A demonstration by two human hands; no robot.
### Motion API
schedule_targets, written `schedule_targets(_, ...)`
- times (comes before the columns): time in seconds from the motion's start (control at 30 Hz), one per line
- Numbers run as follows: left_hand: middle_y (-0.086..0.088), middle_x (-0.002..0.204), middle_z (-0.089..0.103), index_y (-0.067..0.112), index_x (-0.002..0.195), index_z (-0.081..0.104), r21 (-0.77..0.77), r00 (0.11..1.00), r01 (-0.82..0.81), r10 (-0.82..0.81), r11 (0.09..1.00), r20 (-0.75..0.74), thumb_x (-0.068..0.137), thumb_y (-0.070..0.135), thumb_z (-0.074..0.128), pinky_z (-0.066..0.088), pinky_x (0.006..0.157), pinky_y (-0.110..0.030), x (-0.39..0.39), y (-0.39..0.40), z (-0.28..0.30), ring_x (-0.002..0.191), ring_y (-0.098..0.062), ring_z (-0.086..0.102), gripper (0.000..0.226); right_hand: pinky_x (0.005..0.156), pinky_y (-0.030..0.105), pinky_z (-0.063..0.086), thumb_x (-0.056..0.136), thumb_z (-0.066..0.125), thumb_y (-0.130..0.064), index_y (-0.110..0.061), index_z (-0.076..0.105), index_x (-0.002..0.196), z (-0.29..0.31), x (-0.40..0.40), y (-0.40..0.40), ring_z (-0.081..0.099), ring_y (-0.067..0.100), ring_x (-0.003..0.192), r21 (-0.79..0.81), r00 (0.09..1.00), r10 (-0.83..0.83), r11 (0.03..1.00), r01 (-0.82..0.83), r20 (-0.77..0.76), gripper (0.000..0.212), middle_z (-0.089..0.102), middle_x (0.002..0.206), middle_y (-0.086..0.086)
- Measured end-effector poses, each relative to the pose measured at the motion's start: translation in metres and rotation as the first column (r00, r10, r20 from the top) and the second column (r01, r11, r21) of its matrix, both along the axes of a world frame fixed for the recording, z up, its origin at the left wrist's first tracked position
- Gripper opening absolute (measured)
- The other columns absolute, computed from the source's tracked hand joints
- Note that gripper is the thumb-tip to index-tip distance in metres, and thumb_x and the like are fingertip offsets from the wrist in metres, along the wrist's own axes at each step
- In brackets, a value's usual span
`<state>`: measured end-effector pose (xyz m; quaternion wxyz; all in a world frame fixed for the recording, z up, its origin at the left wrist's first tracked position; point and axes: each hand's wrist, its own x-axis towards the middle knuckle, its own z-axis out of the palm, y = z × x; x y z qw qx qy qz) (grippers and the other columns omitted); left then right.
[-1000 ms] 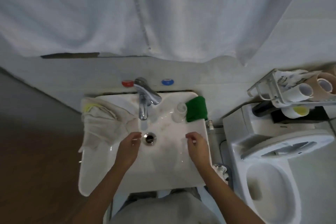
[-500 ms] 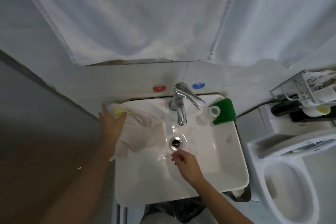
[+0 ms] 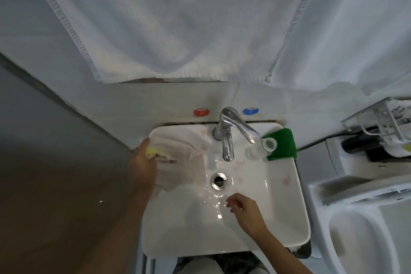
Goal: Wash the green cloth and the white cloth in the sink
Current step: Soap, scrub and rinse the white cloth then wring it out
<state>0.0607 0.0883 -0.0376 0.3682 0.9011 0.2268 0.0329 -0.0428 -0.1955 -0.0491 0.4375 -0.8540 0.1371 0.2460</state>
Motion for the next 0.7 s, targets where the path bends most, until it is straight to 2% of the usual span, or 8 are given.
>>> schedule_targets(0.07,-0.014,0.12,0.062,0.018,0.131,0.056,-0.048,0.999,0.041,-0.041,0.998,0.006,0.082,-0.001,0.061,0.045,0.089,-0.033,-0.005,-0.01,0.016,0.103,-0.034,0.059,0.053,0.076,0.032,0.054,0.09,0.053,-0.003,-0.032,0.063,0.08,0.005,0.009,-0.005,0.066,0.008,0.075,0.029,1.0,-0.024,0.999,0.024,0.009,0.032,0.071,0.079,-0.007)
schedule_targets(0.13,-0.009,0.11,0.062,0.02,0.128,0.057,-0.133,0.994,0.096,-0.103,0.986,-0.047,0.083,-0.002,0.061,0.038,0.077,-0.019,-0.009,-0.027,0.032,0.092,-0.023,0.057,0.051,0.071,0.024,0.05,0.093,0.051,-0.001,-0.026,0.064,0.081,0.015,0.019,-0.009,0.065,0.002,0.068,0.08,0.997,-0.079,0.994,0.077,0.02,0.031,0.07,0.078,-0.006)
schedule_targets(0.23,-0.007,0.122,0.059,0.019,0.126,0.056,-0.444,0.983,0.153,-0.181,0.883,-0.021,0.082,-0.011,0.059,0.043,0.084,-0.018,-0.018,-0.054,0.048,0.101,-0.018,0.056,0.053,0.069,0.026,0.048,0.094,0.051,-0.003,-0.026,0.065,0.083,0.038,0.033,-0.015,0.065,0.003,0.066,0.174,0.976,-0.204,0.966,0.189,0.072,0.029,0.071,0.08,-0.004)
schedule_targets(0.37,0.003,0.125,0.053,0.022,0.13,0.051,-0.576,0.969,0.154,-0.237,0.803,-0.072,0.081,-0.015,0.054,0.042,0.077,-0.003,-0.028,-0.088,0.058,0.099,-0.004,0.055,0.061,0.069,0.03,0.055,0.096,0.055,-0.007,-0.027,0.057,0.109,0.078,0.049,-0.018,0.069,0.013,0.075,0.38,0.882,-0.443,0.853,0.358,0.163,0.024,0.07,0.096,-0.001)
schedule_targets(0.5,0.004,0.129,0.046,0.019,0.141,0.041,-0.625,0.924,0.196,-0.356,0.755,-0.141,0.084,-0.011,0.05,0.042,0.077,-0.004,-0.035,-0.124,0.058,0.096,0.0,0.052,0.066,0.074,0.031,0.057,0.098,0.052,-0.015,-0.024,0.045,0.13,0.119,0.076,-0.011,0.071,0.018,0.085,0.536,0.841,-0.505,0.773,0.339,0.196,0.034,0.067,0.107,-0.001)
schedule_targets(0.57,-0.001,0.133,0.048,0.021,0.143,0.038,-0.645,0.914,0.203,-0.379,0.736,-0.145,0.081,0.001,0.053,0.044,0.087,-0.016,-0.035,-0.138,0.059,0.105,-0.011,0.055,0.067,0.076,0.03,0.057,0.098,0.053,-0.017,-0.028,0.042,0.133,0.132,0.092,-0.006,0.071,0.017,0.087,0.567,0.85,-0.5,0.753,0.334,0.164,0.038,0.066,0.108,-0.001)
schedule_targets(0.63,-0.003,0.125,0.055,0.026,0.14,0.041,-0.667,0.91,0.202,-0.389,0.717,-0.143,0.076,0.012,0.052,0.047,0.093,-0.028,-0.033,-0.15,0.06,0.107,-0.02,0.056,0.067,0.074,0.026,0.058,0.098,0.053,-0.015,-0.027,0.048,0.128,0.141,0.105,-0.003,0.072,0.017,0.085,0.581,0.867,-0.479,0.749,0.319,0.141,0.032,0.067,0.109,0.004)
schedule_targets(0.7,0.0,0.107,0.06,0.033,0.13,0.043,-0.659,0.913,0.194,-0.379,0.726,-0.148,0.084,0.003,0.05,0.049,0.084,-0.025,-0.03,-0.159,0.06,0.095,-0.015,0.06,0.055,0.069,0.022,0.057,0.097,0.056,-0.011,-0.025,0.058,0.111,0.147,0.113,-0.002,0.072,0.019,0.081,0.565,0.877,-0.454,0.769,0.298,0.155,0.021,0.068,0.107,0.009)
